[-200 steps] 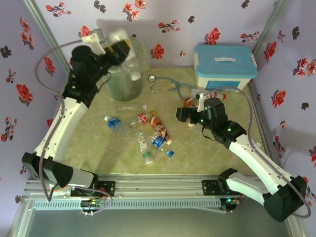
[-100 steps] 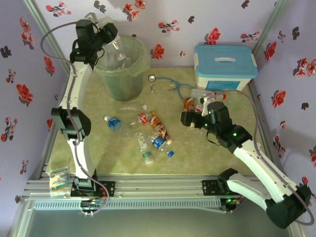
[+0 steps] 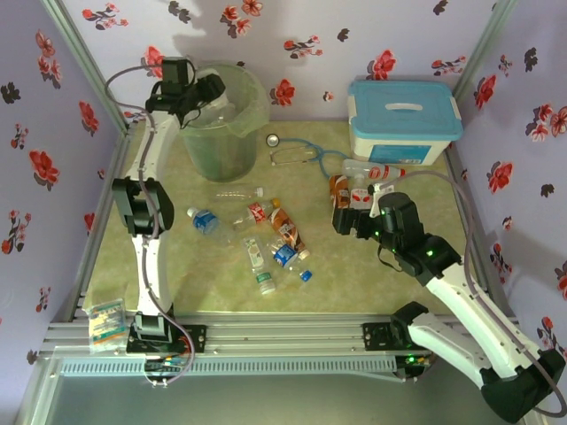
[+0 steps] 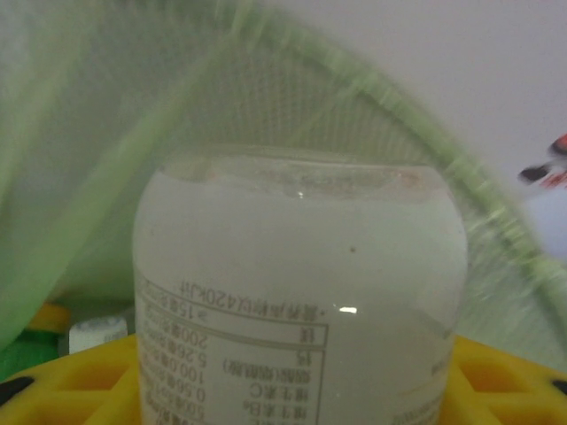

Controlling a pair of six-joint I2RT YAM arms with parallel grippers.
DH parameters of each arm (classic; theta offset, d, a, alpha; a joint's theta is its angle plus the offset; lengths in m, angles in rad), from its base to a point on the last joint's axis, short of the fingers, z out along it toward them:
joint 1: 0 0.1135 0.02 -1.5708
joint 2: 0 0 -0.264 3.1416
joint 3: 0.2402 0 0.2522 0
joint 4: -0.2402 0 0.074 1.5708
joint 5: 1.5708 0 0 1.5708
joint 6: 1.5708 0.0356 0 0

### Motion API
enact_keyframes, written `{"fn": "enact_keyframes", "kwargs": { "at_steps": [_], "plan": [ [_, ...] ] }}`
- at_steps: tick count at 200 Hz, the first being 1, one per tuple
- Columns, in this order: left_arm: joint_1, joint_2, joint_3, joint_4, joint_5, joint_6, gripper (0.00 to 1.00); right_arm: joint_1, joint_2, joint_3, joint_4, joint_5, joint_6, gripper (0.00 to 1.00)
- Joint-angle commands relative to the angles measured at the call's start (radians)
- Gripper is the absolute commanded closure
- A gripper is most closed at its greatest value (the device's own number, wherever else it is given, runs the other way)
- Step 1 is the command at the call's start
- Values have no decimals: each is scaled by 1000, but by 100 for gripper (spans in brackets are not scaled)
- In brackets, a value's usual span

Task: Put the plastic bottles in the bin

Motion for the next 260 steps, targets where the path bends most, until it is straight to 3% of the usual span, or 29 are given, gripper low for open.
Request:
{"fn": "enact_keyframes", "kwargs": {
  "at_steps": [1, 78, 127, 187, 260],
  "plan": [
    [-22, -9, -39, -11, 70, 53, 46, -5, 7, -10, -1, 30, 10, 1],
    [-66, 76, -46, -107, 63, 118, 39, -5, 14, -1, -27, 56, 4, 1],
    [-69, 99, -34, -129, 63, 164, 19, -5, 15, 4, -35, 64, 4, 1],
    [-69, 22, -14, -156, 59, 227, 11, -5, 45, 5, -26, 72, 15, 1],
    [-80, 19, 150, -418, -240, 477, 11, -5, 57, 3, -19, 70, 1, 1]
  ]
}}
